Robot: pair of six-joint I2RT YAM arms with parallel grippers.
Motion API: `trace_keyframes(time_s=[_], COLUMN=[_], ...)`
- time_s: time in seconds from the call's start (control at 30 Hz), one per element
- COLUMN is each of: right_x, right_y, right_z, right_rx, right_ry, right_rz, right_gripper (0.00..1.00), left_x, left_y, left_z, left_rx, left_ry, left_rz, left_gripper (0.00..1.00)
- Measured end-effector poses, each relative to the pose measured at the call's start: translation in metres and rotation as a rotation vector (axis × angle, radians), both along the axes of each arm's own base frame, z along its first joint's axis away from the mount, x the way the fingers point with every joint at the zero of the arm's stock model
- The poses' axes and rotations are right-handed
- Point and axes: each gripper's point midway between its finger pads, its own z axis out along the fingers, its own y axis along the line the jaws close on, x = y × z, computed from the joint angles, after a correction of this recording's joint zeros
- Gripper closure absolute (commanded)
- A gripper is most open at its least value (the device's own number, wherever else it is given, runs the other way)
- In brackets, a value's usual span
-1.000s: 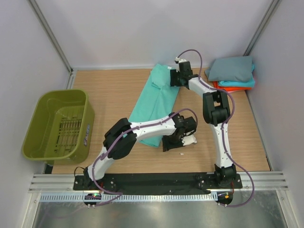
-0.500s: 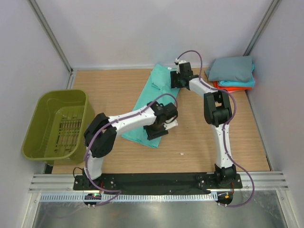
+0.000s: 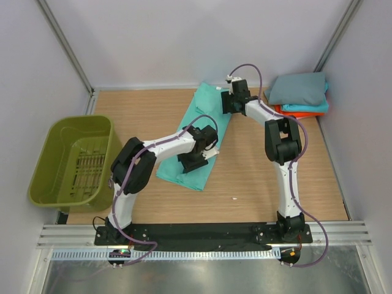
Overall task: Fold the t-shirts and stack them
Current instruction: Fold the tshirt
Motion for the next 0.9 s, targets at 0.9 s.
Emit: trace_keyframes(time_s=[0.9], right_x=[0.017], right_y=[0.023], right_z=[-0.014], right_rx=[0.031], right_ry=[-0.027], right_rz=[0.047], right_gripper=[0.34], left_x=[-0.073], left_y=[-0.055], left_z=[-0.019], left_rx=[-0.021], left_ry=[0.103], left_rz=[-0.099], left_gripper=[0.46])
